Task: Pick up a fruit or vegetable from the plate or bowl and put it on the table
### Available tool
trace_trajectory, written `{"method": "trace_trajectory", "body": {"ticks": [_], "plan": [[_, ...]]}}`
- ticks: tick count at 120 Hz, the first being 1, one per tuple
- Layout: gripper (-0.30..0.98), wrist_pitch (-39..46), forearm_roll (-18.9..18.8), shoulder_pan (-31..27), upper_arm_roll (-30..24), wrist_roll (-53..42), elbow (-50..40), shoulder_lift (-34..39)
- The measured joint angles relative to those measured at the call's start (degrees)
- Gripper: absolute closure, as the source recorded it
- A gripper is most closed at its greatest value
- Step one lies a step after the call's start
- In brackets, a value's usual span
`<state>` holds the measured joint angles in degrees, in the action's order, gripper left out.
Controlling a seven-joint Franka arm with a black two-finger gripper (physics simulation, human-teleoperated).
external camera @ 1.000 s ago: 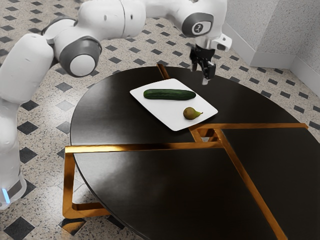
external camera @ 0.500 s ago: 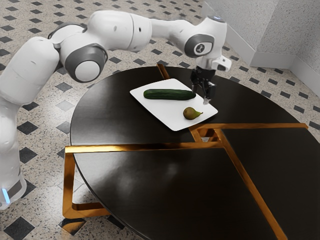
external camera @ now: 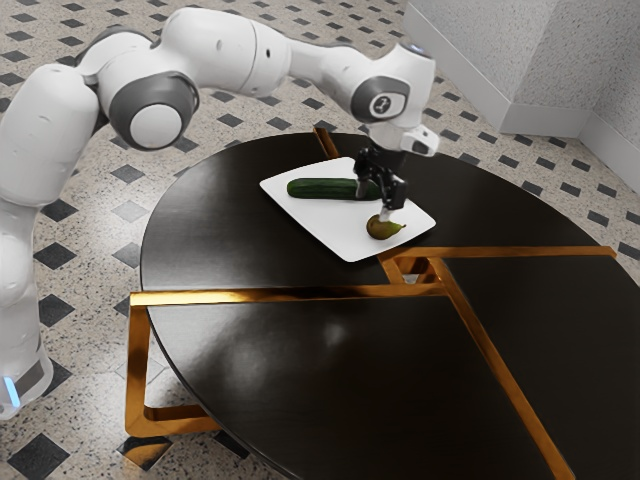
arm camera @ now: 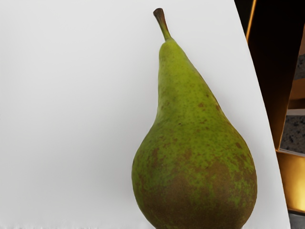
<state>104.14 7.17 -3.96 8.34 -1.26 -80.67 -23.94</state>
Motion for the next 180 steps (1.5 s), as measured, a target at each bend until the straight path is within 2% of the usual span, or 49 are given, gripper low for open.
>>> {"method": "trace_trajectory", "body": {"ticks": [46, 112, 134, 158, 180], "plan": [[0.00, 0.6, 0.3, 2.2, -0.1, 0.6, 0.2, -1.1], [0.03, 2.1, 1.1, 1.8, 0.0, 0.8, 0.1, -3.1], [0.12, 2.8, 1.9, 1.6, 0.0, 0.9, -0.3, -3.5], [0.44, 3.9, 2.3, 1.5, 0.0, 1.0, -0.8, -3.6], [0.45, 4.5, 2.2, 1.6, 0.1, 1.2, -0.7, -2.8]]}}
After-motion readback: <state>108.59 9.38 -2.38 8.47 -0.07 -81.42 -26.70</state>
